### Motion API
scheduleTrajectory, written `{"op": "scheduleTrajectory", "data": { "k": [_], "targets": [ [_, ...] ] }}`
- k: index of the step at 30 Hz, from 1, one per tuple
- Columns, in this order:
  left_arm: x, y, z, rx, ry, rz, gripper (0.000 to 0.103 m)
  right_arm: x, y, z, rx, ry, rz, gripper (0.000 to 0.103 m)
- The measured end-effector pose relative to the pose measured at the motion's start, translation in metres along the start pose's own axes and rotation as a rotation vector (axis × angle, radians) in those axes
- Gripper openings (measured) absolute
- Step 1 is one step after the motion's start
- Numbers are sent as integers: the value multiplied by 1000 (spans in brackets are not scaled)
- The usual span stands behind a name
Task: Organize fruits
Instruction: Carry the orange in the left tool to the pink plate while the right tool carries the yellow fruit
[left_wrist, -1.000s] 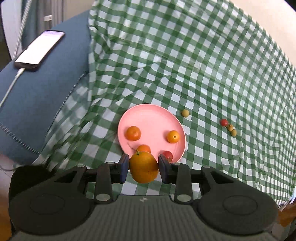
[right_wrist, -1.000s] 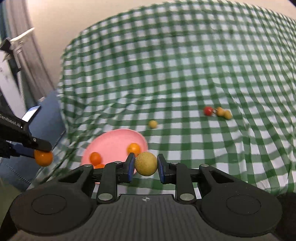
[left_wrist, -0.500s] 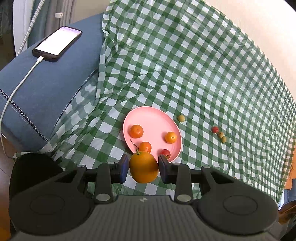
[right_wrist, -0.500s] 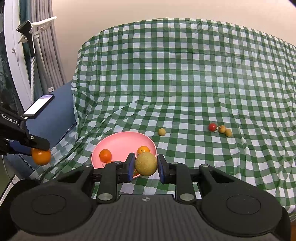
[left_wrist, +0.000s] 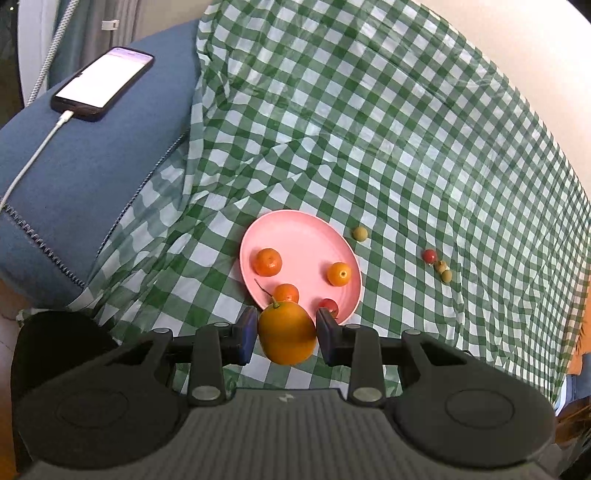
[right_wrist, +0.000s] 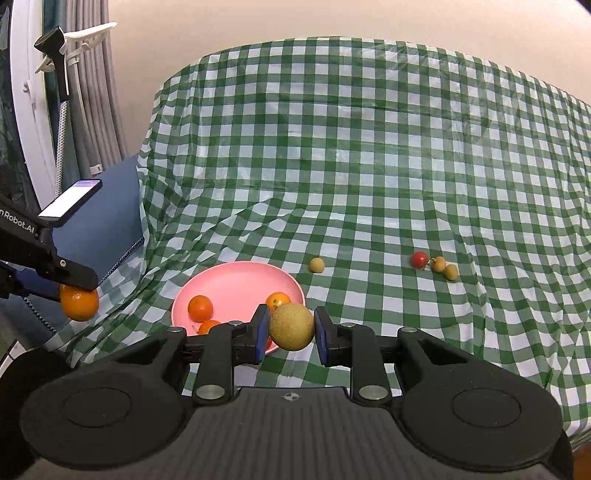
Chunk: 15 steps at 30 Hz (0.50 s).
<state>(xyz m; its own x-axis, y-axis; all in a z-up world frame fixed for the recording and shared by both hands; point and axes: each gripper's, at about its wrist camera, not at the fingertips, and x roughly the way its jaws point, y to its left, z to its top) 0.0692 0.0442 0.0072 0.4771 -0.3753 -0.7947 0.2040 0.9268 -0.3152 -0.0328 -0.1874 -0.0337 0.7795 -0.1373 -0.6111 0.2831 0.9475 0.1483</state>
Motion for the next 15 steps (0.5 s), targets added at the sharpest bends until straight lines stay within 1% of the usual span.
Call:
{"op": "scheduleTrajectory", "data": {
  "k": [4,11,15],
  "targets": [
    [12,-9,7,13,17,-5,38,11,0,1,-4,6,-2,27],
    [41,-27,21,35,50,-9,38,44,0,4,8,40,13,27],
    [65,-37,31,69,62,10,38,66,2,6,13,57,26,27]
  ]
}}
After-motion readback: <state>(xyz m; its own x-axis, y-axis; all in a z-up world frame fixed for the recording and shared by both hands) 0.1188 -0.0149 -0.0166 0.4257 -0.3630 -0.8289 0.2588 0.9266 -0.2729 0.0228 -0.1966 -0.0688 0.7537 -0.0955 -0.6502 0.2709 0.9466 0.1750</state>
